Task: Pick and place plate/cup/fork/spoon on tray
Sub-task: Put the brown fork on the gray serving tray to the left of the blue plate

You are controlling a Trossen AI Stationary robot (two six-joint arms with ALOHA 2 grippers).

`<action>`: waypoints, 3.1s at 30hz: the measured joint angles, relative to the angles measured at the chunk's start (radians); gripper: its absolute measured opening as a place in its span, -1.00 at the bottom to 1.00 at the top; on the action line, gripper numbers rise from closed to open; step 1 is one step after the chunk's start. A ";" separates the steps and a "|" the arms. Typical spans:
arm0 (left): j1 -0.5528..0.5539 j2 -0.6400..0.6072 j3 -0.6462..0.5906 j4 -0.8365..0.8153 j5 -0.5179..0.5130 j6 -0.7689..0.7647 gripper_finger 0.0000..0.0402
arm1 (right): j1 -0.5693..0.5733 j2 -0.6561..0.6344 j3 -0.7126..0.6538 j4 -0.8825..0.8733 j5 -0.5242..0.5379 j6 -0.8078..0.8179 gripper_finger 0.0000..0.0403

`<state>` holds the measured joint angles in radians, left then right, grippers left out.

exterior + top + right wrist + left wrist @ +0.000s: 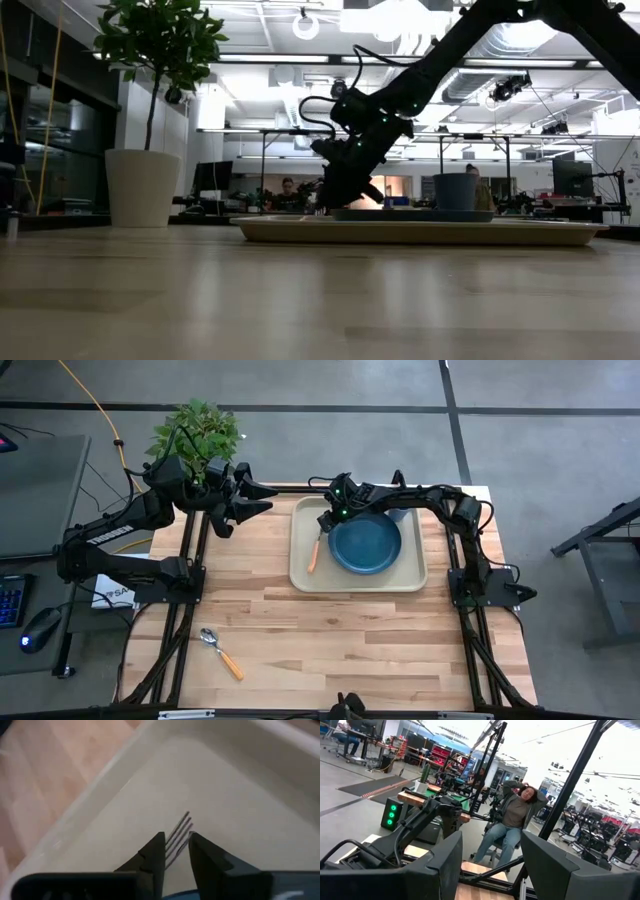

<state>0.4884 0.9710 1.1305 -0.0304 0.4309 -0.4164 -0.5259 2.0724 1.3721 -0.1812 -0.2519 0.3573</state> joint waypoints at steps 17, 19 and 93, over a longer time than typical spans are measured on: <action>0.000 0.000 0.000 -0.002 0.003 0.000 -0.08 | 0.070 -0.133 0.001 0.042 -0.103 -0.135 -0.78; 0.000 0.000 0.000 -0.002 0.003 0.000 -0.08 | 0.140 -0.145 0.002 0.024 -0.096 -0.191 -0.94; 0.000 0.008 0.000 -0.018 0.003 -0.026 -0.08 | 0.184 0.258 0.475 -0.145 0.181 0.206 -1.00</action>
<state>0.4881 0.9791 1.1308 -0.0483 0.4341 -0.4423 -0.3420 2.3300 1.8475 -0.3262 -0.0707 0.5633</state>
